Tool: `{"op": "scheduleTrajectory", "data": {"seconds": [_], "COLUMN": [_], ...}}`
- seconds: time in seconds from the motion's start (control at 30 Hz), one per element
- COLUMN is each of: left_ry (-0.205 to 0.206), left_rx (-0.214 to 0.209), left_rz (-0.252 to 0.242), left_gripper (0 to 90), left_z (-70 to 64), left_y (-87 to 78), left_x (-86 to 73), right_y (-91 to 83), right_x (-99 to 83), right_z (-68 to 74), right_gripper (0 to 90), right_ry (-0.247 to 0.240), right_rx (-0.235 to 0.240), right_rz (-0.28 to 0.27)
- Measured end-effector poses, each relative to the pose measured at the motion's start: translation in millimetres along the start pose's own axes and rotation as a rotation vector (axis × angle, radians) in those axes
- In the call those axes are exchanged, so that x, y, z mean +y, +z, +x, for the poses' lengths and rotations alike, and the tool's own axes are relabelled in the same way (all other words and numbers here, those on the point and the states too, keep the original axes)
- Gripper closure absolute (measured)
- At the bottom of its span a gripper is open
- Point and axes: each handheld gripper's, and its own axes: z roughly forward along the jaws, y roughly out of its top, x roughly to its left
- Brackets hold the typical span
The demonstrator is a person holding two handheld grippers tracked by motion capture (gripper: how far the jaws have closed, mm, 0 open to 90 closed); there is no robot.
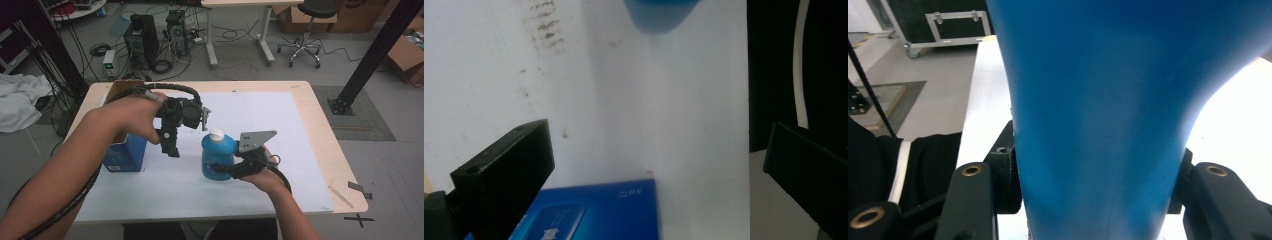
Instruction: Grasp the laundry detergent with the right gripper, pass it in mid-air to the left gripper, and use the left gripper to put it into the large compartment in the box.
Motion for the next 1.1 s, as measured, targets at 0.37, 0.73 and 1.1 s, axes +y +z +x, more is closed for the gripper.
{"op": "scheduleTrajectory", "data": {"seconds": [0.37, 0.73, 1.1], "left_ry": [0.011, -0.002, -0.03], "left_rx": [-0.019, -0.022, -0.036], "left_rz": [0.008, 0.014, 0.032], "left_gripper": [0.3, 0.3, 1.3], "left_z": [-9.6, -17.4, -19.2], "left_y": [10.6, 15.2, 23.7], "left_x": [7.9, 7.9, 8.1], "right_y": [32.7, 59.3, 74.0], "right_x": [8.0, 18.0, 25.4], "right_z": [4.8, 8.3, 10.2], "right_gripper": [45.0, 45.0, 45.1], "right_ry": [-0.028, -0.053, -0.063], "right_rx": [0.059, 0.104, 0.117], "right_rz": [-0.004, -0.012, -0.018]}}
